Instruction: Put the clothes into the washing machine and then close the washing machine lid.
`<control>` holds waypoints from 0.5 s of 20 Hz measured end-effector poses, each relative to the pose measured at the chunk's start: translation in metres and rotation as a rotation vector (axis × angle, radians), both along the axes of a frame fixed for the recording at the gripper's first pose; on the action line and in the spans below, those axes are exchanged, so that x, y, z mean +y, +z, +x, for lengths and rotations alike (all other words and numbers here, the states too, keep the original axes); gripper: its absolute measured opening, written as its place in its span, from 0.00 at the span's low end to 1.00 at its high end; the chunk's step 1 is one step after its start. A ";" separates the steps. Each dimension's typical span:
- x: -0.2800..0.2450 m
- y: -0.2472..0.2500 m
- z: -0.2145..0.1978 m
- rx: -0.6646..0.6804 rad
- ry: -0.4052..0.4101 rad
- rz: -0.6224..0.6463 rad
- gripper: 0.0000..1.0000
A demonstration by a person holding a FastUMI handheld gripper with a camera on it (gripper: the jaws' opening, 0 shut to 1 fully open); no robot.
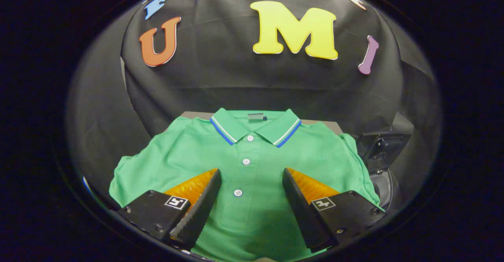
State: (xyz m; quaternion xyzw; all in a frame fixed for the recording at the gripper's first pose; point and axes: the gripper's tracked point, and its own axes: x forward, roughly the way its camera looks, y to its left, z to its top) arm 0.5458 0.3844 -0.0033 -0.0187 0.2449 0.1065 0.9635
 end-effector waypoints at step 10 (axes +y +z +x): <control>0.000 0.005 0.000 0.010 0.027 0.001 0.84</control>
